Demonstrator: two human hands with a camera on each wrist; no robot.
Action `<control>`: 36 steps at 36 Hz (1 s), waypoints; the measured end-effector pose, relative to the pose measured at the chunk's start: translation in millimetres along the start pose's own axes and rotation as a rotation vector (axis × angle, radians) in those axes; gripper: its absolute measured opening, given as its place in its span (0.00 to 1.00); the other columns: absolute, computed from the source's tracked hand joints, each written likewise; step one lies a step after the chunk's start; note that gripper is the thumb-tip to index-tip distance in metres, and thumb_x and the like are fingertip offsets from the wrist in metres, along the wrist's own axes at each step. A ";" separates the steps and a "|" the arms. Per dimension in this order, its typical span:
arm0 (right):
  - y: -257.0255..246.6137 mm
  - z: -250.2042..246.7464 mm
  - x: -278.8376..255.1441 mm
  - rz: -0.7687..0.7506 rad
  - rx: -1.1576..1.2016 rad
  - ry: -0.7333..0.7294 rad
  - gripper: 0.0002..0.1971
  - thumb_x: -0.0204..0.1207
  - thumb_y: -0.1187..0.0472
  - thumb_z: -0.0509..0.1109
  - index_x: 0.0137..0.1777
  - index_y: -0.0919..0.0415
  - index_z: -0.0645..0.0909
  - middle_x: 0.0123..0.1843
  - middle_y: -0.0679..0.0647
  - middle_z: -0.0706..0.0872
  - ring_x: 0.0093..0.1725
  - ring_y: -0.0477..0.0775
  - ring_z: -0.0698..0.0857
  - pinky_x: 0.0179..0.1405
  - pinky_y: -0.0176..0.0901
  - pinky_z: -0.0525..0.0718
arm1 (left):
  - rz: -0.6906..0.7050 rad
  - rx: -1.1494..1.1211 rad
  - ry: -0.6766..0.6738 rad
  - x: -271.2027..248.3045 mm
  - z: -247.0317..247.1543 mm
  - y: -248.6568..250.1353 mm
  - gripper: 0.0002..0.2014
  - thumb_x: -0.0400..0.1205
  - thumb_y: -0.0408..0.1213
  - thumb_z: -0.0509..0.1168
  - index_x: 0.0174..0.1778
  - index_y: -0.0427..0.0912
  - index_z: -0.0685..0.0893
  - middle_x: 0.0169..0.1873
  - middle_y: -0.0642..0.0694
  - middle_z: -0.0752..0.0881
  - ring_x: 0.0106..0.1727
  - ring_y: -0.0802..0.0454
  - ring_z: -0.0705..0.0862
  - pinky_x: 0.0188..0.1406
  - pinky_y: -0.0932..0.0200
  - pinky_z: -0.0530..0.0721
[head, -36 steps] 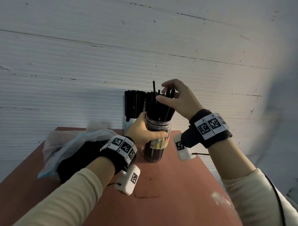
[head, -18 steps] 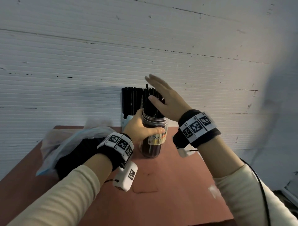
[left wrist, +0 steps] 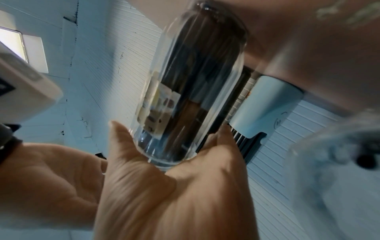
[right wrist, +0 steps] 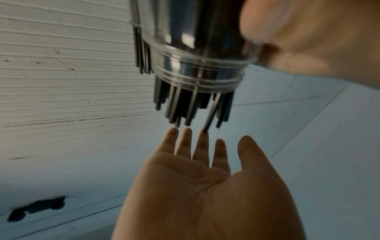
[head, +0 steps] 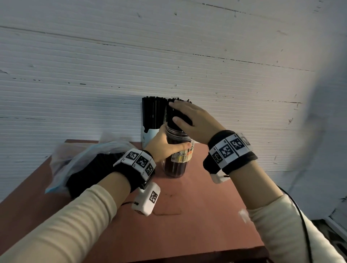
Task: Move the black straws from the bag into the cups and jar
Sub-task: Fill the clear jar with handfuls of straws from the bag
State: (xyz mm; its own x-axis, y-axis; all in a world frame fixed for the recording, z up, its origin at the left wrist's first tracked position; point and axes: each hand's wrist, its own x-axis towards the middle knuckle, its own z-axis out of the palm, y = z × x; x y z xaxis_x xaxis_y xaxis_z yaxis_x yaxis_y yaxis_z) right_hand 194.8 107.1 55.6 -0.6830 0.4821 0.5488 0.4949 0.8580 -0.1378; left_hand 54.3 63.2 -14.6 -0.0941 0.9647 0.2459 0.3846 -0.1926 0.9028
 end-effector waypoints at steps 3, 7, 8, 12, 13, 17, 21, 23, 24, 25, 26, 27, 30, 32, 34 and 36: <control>-11.5 -3.6 -0.8 -0.028 0.044 0.098 0.27 0.85 0.52 0.60 0.82 0.50 0.61 0.82 0.50 0.67 0.81 0.50 0.64 0.79 0.43 0.60 | -0.042 0.079 -0.034 -7.3 -4.7 1.0 0.57 0.71 0.47 0.79 0.85 0.46 0.44 0.74 0.58 0.68 0.76 0.61 0.67 0.71 0.63 0.64; -33.2 -1.6 -7.1 -0.029 0.135 0.274 0.24 0.83 0.55 0.63 0.79 0.55 0.67 0.75 0.51 0.73 0.75 0.50 0.71 0.73 0.39 0.66 | -0.090 0.257 0.050 -21.4 -22.7 -5.1 0.56 0.72 0.44 0.79 0.86 0.44 0.45 0.84 0.44 0.57 0.84 0.48 0.59 0.82 0.49 0.60; -39.7 1.4 -8.7 -0.029 0.159 0.318 0.22 0.81 0.57 0.64 0.75 0.57 0.71 0.71 0.51 0.76 0.70 0.51 0.74 0.70 0.40 0.70 | -0.065 0.274 0.092 -26.1 -29.3 -5.8 0.50 0.73 0.40 0.77 0.85 0.44 0.52 0.81 0.42 0.64 0.81 0.46 0.65 0.80 0.48 0.65; -66.9 23.3 -12.4 -0.011 0.265 0.356 0.14 0.77 0.58 0.65 0.61 0.60 0.78 0.53 0.50 0.79 0.54 0.50 0.78 0.56 0.40 0.77 | 0.049 0.376 0.231 -50.0 -65.1 -3.1 0.21 0.75 0.31 0.67 0.65 0.48 0.82 0.59 0.48 0.84 0.56 0.51 0.83 0.62 0.52 0.80; -74.4 30.7 -12.4 -0.002 0.286 0.330 0.12 0.76 0.58 0.66 0.58 0.60 0.79 0.50 0.50 0.79 0.51 0.49 0.78 0.53 0.38 0.76 | 0.059 0.392 0.252 -56.7 -75.4 -1.3 0.17 0.74 0.32 0.65 0.58 0.50 0.84 0.55 0.51 0.85 0.53 0.53 0.84 0.59 0.54 0.81; -101.3 63.0 -8.9 0.072 0.346 0.097 0.06 0.76 0.61 0.68 0.49 0.62 0.83 0.46 0.54 0.82 0.45 0.50 0.80 0.44 0.37 0.75 | 0.058 0.481 0.349 -80.8 -117.7 -0.5 0.09 0.76 0.34 0.67 0.45 0.54 0.86 0.44 0.56 0.87 0.42 0.54 0.85 0.44 0.59 0.81; -125.9 91.3 -3.3 0.124 0.262 -0.307 0.14 0.81 0.55 0.64 0.57 0.64 0.84 0.54 0.59 0.87 0.54 0.58 0.83 0.54 0.46 0.80 | 0.011 0.609 0.340 -97.0 -156.2 -10.5 0.07 0.76 0.37 0.71 0.43 0.57 0.85 0.47 0.54 0.85 0.44 0.52 0.84 0.47 0.55 0.81; -138.4 101.1 -0.6 0.098 0.221 -0.410 0.16 0.83 0.55 0.61 0.60 0.66 0.83 0.56 0.61 0.87 0.56 0.60 0.83 0.59 0.51 0.80 | -0.085 0.618 0.215 -102.4 -170.6 -17.2 0.07 0.77 0.37 0.71 0.48 0.53 0.87 0.53 0.53 0.83 0.53 0.53 0.83 0.55 0.55 0.80; -143.6 106.0 1.1 0.088 0.201 -0.457 0.17 0.84 0.54 0.60 0.61 0.65 0.83 0.58 0.61 0.86 0.58 0.61 0.83 0.61 0.51 0.79 | -0.114 0.618 0.136 -104.9 -176.1 -20.9 0.09 0.78 0.35 0.71 0.52 0.51 0.88 0.58 0.53 0.82 0.58 0.54 0.81 0.60 0.55 0.78; -148.7 109.8 2.7 0.087 0.179 -0.512 0.18 0.85 0.53 0.59 0.65 0.62 0.82 0.62 0.60 0.85 0.62 0.60 0.81 0.63 0.49 0.78 | -0.120 0.616 0.072 -107.4 -181.2 -24.8 0.11 0.79 0.33 0.70 0.55 0.51 0.87 0.63 0.52 0.82 0.63 0.52 0.80 0.65 0.54 0.77; -153.1 113.4 4.6 0.096 0.152 -0.565 0.19 0.86 0.52 0.58 0.69 0.60 0.79 0.66 0.59 0.83 0.66 0.59 0.79 0.66 0.46 0.75 | -0.121 0.611 0.031 -110.4 -185.0 -27.8 0.14 0.79 0.31 0.69 0.57 0.52 0.87 0.68 0.52 0.81 0.67 0.50 0.79 0.69 0.51 0.76; -157.1 117.2 6.5 0.106 0.122 -0.609 0.21 0.86 0.50 0.57 0.73 0.58 0.76 0.70 0.58 0.80 0.70 0.58 0.76 0.68 0.45 0.72 | -0.120 0.600 0.008 -113.1 -187.8 -30.6 0.17 0.79 0.30 0.67 0.58 0.55 0.86 0.71 0.51 0.80 0.71 0.50 0.78 0.71 0.48 0.75; -164.3 130.7 12.9 0.111 0.073 -0.713 0.25 0.85 0.46 0.58 0.79 0.55 0.69 0.76 0.57 0.74 0.75 0.59 0.72 0.72 0.48 0.69 | -0.120 0.565 -0.025 -119.2 -191.3 -35.5 0.20 0.81 0.27 0.64 0.60 0.58 0.84 0.74 0.51 0.78 0.74 0.54 0.75 0.70 0.52 0.76; -167.8 137.7 17.4 0.106 0.045 -0.740 0.26 0.83 0.47 0.61 0.79 0.55 0.68 0.76 0.58 0.75 0.74 0.60 0.73 0.72 0.49 0.69 | -0.108 0.556 -0.022 -120.4 -190.9 -38.2 0.20 0.82 0.28 0.64 0.60 0.61 0.84 0.73 0.49 0.78 0.73 0.54 0.76 0.70 0.51 0.78; -170.7 139.0 20.3 0.101 0.038 -0.740 0.25 0.82 0.50 0.64 0.77 0.54 0.71 0.74 0.57 0.77 0.72 0.60 0.75 0.70 0.49 0.72 | -0.096 0.555 0.015 -121.3 -190.4 -40.6 0.21 0.81 0.29 0.65 0.59 0.64 0.83 0.72 0.49 0.80 0.71 0.53 0.78 0.69 0.47 0.79; -172.8 138.6 22.3 0.099 0.054 -0.734 0.23 0.81 0.53 0.66 0.75 0.54 0.73 0.71 0.56 0.79 0.70 0.59 0.77 0.68 0.49 0.73 | -0.092 0.560 0.065 -121.5 -190.1 -42.1 0.21 0.80 0.29 0.66 0.58 0.64 0.84 0.69 0.49 0.82 0.68 0.53 0.80 0.67 0.47 0.80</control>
State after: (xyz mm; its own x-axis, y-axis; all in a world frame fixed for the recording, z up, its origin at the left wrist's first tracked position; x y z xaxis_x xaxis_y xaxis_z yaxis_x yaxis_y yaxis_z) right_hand 19.5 -5.9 -22.7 -0.8295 0.5356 -0.1582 0.5582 0.8030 -0.2088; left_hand -125.0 -80.1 -15.4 -0.1992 0.9567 0.2122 0.7986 0.0330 0.6010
